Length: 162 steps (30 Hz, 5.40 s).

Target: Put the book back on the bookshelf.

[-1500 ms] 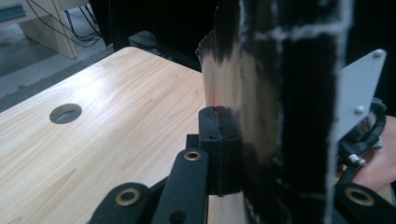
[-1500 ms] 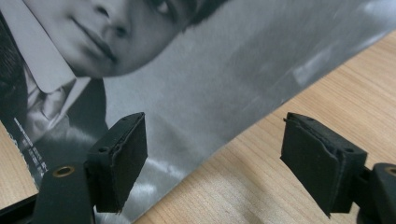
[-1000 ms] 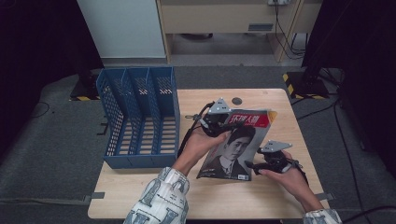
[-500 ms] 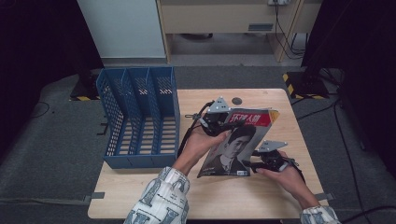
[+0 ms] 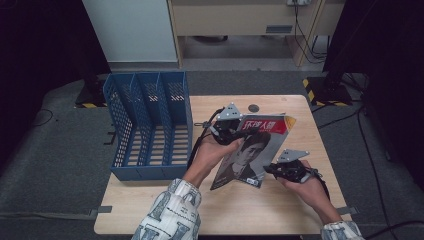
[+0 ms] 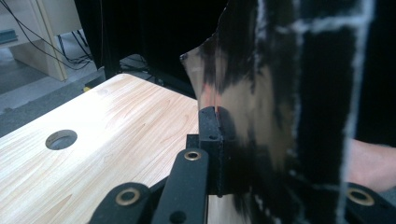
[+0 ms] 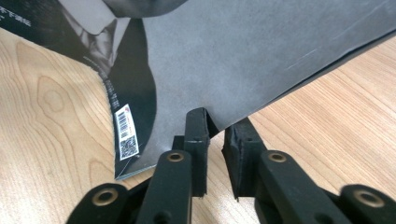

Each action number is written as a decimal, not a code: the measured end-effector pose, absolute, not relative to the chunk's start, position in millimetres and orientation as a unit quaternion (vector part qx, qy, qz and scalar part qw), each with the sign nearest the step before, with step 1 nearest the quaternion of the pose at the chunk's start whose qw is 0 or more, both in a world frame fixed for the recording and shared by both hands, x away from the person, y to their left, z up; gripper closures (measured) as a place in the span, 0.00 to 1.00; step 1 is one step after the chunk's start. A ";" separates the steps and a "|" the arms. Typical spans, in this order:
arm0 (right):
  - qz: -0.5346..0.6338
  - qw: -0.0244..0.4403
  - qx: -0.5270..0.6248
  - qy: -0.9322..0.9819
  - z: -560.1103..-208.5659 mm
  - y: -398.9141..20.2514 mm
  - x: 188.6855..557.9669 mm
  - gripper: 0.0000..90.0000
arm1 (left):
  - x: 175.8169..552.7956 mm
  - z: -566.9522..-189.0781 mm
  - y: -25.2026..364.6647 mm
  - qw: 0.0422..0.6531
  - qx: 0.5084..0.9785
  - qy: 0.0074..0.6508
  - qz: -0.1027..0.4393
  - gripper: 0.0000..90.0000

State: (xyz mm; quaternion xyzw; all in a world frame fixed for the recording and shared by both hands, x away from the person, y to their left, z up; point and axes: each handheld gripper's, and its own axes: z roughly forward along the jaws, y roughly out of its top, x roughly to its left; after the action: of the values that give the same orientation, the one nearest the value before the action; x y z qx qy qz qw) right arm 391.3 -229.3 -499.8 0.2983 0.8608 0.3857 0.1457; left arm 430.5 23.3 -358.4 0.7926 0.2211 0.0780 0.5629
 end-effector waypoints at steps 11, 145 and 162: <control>0.385 0.140 0.287 0.866 -491.7 -231.5 391.6 0.97 | 431.8 -357.3 29.8 0.572 0.785 0.221 0.083 0.96; 0.356 0.183 0.427 0.811 -538.1 -268.8 383.5 0.19 | 405.8 -320.9 103.0 0.623 0.719 0.304 0.054 0.96; 0.355 0.184 0.428 0.811 -538.1 -268.6 383.6 0.19 | 402.3 -293.8 139.6 0.626 0.705 0.324 0.075 0.96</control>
State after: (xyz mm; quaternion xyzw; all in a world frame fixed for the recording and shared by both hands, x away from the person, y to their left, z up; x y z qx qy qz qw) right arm 383.6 -268.6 -538.1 0.4276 0.8106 0.3555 0.1836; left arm 402.3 139.6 -293.8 0.7055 0.3237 0.0749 0.6260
